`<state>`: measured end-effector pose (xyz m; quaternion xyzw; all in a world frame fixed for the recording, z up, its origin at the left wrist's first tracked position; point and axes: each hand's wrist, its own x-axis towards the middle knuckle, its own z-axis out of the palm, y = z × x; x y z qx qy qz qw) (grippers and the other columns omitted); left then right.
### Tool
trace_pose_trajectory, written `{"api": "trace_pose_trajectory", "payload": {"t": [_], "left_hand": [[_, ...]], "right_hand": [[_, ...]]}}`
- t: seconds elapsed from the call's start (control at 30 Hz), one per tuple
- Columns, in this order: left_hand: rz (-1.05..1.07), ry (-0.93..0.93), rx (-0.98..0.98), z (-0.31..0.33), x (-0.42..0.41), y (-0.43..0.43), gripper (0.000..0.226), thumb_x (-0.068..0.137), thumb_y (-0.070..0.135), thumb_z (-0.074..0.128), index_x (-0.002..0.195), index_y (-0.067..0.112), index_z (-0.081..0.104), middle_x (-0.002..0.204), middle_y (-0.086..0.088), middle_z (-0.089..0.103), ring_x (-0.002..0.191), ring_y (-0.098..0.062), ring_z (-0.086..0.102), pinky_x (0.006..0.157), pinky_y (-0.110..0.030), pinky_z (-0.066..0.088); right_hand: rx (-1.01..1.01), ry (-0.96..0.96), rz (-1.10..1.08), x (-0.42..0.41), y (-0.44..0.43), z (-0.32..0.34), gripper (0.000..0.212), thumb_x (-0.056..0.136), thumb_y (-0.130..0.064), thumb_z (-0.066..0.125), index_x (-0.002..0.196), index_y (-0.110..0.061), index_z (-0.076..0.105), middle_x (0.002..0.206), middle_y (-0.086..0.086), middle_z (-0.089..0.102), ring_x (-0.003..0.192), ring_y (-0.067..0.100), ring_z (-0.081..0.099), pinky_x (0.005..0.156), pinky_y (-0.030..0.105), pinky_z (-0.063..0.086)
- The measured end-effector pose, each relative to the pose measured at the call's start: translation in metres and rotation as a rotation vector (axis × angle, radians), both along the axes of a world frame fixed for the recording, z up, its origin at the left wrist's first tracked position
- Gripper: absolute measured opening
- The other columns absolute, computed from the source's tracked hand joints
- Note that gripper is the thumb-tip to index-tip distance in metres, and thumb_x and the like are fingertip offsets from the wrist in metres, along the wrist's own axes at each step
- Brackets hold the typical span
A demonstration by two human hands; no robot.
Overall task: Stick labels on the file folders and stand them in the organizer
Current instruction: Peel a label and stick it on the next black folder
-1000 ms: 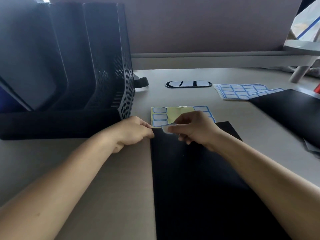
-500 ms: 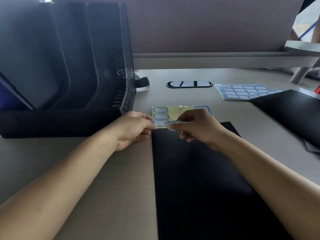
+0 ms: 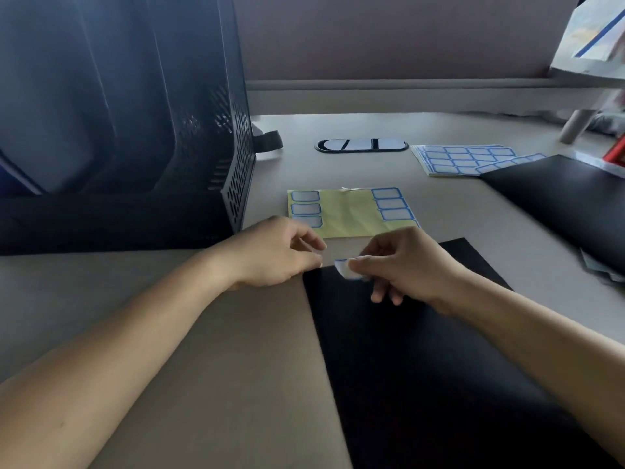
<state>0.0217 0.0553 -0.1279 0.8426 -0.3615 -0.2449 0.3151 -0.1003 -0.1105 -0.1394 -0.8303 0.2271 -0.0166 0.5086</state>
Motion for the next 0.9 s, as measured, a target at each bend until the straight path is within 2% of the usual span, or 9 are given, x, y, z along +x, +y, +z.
{"api": "trace_pose_trajectory", "payload": {"t": [0.1,0.17,0.23,0.33,0.43,0.5,0.63,0.8,0.9], "left_hand": [[-0.045,-0.262,-0.044,-0.011,-0.015,0.001,0.016,0.090,0.029,0.065,0.106,0.029,0.068,0.095,0.016,0.067,0.082,0.002,0.062,0.074,-0.019,0.047],[-0.065,-0.459,-0.168,-0.023,-0.025,0.010,0.018,0.090,0.022,0.063,0.107,0.026,0.067,0.099,0.017,0.062,0.083,-0.001,0.058,0.073,-0.018,0.045],[-0.123,-0.568,-0.254,-0.033,-0.035,0.023,0.021,0.088,0.016,0.062,0.109,0.020,0.067,0.105,0.010,0.061,0.091,-0.006,0.059,0.080,-0.018,0.045],[-0.166,-0.609,-0.255,-0.045,-0.049,0.042,0.030,0.088,0.024,0.060,0.117,0.019,0.066,0.119,0.007,0.059,0.106,-0.011,0.059,0.091,-0.024,0.046],[-0.271,-0.628,-0.187,-0.051,-0.056,0.052,0.044,0.093,0.039,0.057,0.130,0.016,0.062,0.135,0.006,0.054,0.122,-0.014,0.051,0.102,-0.029,0.042],[-0.308,-0.634,-0.162,-0.050,-0.054,0.051,0.049,0.093,0.043,0.057,0.132,0.014,0.060,0.136,0.005,0.054,0.122,-0.016,0.049,0.104,-0.029,0.041],[-0.298,-0.639,-0.183,-0.047,-0.054,0.050,0.036,0.091,0.040,0.059,0.117,0.015,0.066,0.126,0.005,0.058,0.116,-0.016,0.053,0.097,-0.030,0.044],[-0.138,-0.720,-0.202,-0.046,-0.060,0.050,0.024,0.088,0.024,0.054,0.102,0.014,0.071,0.111,0.003,0.065,0.101,-0.019,0.063,0.075,-0.036,0.054],[-0.102,-0.756,-0.197,-0.046,-0.056,0.050,0.025,0.090,0.022,0.055,0.103,0.013,0.075,0.108,0.003,0.069,0.099,-0.020,0.064,0.079,-0.037,0.054]], "right_hand": [[-0.007,0.070,0.041,0.000,-0.001,0.007,0.017,0.088,-0.018,0.072,0.080,-0.003,0.070,0.052,-0.001,0.065,0.043,0.011,0.061,0.037,0.019,0.040],[-0.022,0.102,0.076,0.004,-0.001,0.010,0.017,0.088,-0.017,0.072,0.081,-0.002,0.070,0.057,0.002,0.066,0.044,0.012,0.062,0.037,0.019,0.041],[-0.037,0.115,0.113,0.006,-0.001,0.011,0.016,0.086,-0.016,0.072,0.081,-0.002,0.072,0.063,0.008,0.069,0.047,0.014,0.063,0.039,0.021,0.042],[-0.079,0.111,0.162,0.006,-0.002,0.006,0.016,0.085,-0.020,0.072,0.078,-0.006,0.073,0.070,0.014,0.073,0.044,0.015,0.059,0.040,0.022,0.040],[-0.090,0.065,0.170,0.002,-0.004,0.002,0.017,0.087,-0.025,0.072,0.077,-0.012,0.073,0.059,0.008,0.070,0.039,0.012,0.052,0.041,0.020,0.039],[-0.094,0.053,0.185,0.000,-0.005,0.000,0.016,0.089,-0.027,0.070,0.078,-0.016,0.072,0.052,0.005,0.067,0.036,0.009,0.049,0.041,0.019,0.039],[-0.105,0.033,0.203,0.000,-0.004,-0.003,0.015,0.092,-0.027,0.066,0.079,-0.019,0.071,0.047,0.003,0.062,0.033,0.006,0.048,0.040,0.019,0.041],[-0.084,-0.027,0.183,-0.003,-0.001,-0.004,0.013,0.091,-0.026,0.068,0.080,-0.019,0.072,0.045,-0.003,0.059,0.033,0.003,0.050,0.039,0.017,0.041],[-0.050,-0.081,0.180,-0.004,0.001,-0.004,0.012,0.089,-0.024,0.069,0.079,-0.019,0.072,0.046,-0.004,0.060,0.034,0.003,0.051,0.038,0.018,0.041]]}}
